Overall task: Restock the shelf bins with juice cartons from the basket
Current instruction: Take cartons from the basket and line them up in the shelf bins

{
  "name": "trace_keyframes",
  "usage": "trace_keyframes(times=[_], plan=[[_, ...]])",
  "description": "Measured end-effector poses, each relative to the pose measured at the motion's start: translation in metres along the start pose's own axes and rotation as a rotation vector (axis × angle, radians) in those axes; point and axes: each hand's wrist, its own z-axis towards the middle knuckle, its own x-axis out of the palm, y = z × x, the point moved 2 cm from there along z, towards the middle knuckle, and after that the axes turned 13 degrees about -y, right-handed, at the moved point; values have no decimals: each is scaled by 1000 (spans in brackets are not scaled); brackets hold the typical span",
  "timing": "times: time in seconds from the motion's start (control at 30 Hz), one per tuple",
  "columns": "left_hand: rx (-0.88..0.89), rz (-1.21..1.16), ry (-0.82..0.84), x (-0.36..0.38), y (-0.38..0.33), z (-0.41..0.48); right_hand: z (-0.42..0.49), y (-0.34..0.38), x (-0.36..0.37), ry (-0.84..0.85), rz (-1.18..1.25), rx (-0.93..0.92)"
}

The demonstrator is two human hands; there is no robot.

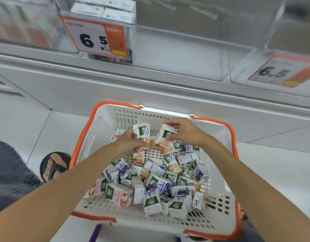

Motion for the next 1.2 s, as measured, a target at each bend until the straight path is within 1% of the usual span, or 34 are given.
trace_keyframes(times=[0.1, 0.17, 0.23, 0.3, 0.37, 0.43, 0.53, 0.6, 0.7, 0.73, 0.77, 0.83, 0.87, 0.9, 0.93, 1.0, 1.03, 1.1, 1.17, 1.2], plan=[[42, -28, 234, 28, -40, -24, -29, 46, -39, 49, 86, -56], [96, -36, 338, 50, -67, -45, -49, 66, -59, 23, 90, -107], [185, 11, 306, 69, -92, -66, -69, 79, -81, -46, 15, -146], [275, 51, 256, 84, -114, -82, -86, 85, -104, -56, -42, -139], [362, 81, 263, 95, -137, -96, -102, 91, -128, -23, 19, -72], [481, 95, 247, 105, -164, -112, -115, 102, -155, -75, 72, -90], [707, 86, 119, 113, -210, -131, -130, 127, -201, -304, -1, -251], [876, 151, 4, 114, -237, -138, -137, 137, -234, -457, 25, -336], [1150, 310, -330, 113, -265, -135, -134, 142, -275, -658, 156, -409], [1189, 390, -405, 114, -271, -130, -128, 143, -284, -715, 167, -419], [1197, 487, -438, 116, -276, -124, -120, 143, -291, -761, 142, -423], [1152, 684, -448, 121, -282, -110, -100, 145, -294, -784, 9, -411], [1140, 764, -471, 124, -284, -105, -88, 146, -291, -745, -57, -390], [1146, 825, -514, 125, -284, -101, -76, 145, -285, -662, -102, -357], [1169, 863, -565, 127, -284, -98, -64, 143, -279, -544, -127, -306], [1242, 894, -648, 128, -281, -94, -45, 136, -268, -269, -142, -144], [1277, 906, -675, 128, -279, -92, -39, 133, -266, -139, -120, -62], [1315, 926, -707, 129, -277, -91, -32, 126, -269, 78, 34, 29], [1317, 939, -725, 131, -275, -90, -30, 121, -275, 222, 206, 63], [1315, 943, -732, 132, -275, -91, -30, 119, -277, 262, 252, 63]])
